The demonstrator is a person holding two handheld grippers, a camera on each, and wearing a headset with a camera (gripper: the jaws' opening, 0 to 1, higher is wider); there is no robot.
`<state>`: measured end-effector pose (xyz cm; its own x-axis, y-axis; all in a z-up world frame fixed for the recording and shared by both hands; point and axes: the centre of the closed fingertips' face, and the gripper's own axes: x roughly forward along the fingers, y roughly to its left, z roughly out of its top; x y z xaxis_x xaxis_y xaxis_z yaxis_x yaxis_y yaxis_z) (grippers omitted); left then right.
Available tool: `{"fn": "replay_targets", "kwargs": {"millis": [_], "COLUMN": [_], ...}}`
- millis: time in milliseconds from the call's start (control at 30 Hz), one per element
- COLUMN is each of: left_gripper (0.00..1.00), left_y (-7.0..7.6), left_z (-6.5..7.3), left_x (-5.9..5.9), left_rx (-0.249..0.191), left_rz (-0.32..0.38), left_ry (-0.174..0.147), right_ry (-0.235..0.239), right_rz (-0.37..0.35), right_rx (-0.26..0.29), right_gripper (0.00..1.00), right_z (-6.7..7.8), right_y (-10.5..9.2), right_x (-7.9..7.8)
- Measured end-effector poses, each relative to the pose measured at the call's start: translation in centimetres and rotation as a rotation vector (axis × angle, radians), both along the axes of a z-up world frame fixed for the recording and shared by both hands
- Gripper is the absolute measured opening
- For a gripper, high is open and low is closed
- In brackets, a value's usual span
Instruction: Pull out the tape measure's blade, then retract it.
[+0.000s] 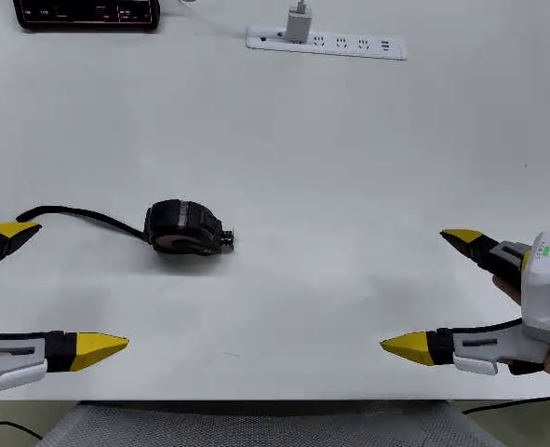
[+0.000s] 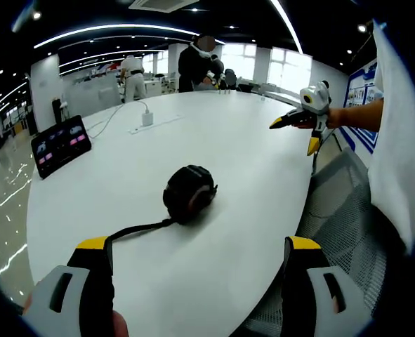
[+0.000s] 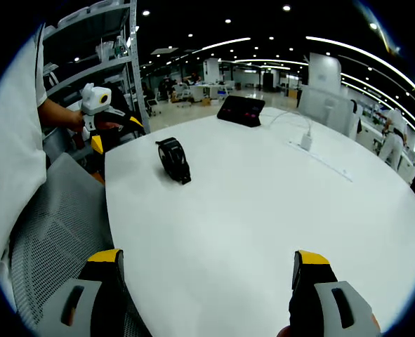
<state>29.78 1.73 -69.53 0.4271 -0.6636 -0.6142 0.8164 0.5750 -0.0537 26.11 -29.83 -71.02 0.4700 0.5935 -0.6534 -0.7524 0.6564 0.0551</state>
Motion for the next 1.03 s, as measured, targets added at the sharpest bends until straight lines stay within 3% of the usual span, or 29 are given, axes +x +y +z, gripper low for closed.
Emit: {"fn": "replay_targets", "kwargs": {"millis": [400,500,633,667,733,1033], "left_gripper": [0.99,0.99,0.99,0.99,0.99,0.99], "left_y": [-0.05,0.06,-0.13,-0.17,-0.05,-0.14], "left_z": [0.28,0.28,0.26,0.12,0.12,0.09], "left_x": [0.09,0.2,0.14,-0.01,0.25,0.07], "left_rx": [-0.017,-0.004,-0.02,-0.023,-0.027,-0.027], "left_rz": [0.019,0.017,0.024,0.02,0.033,0.025], "left_ry": [0.002,-0.017,-0.002,0.015,0.004,0.016], "right_ry": [0.0,0.001,0.003,0.003,0.004,0.005], "right_rz": [0.001,0.001,0.001,0.001,0.0,0.001], "right_rx": [-0.001,0.001,0.001,0.0,-0.001,-0.003], "right_gripper": [0.99,0.99,0.99,0.99,0.99,0.99], "right_z": [-0.04,-0.08,-0.19,-0.19,-0.19,-0.22], "right_y": [0.05,0.08,0.02,0.04,-0.01,-0.06], "right_x": [-0.02,-0.03,-0.07,-0.09,-0.1,-0.16]}}
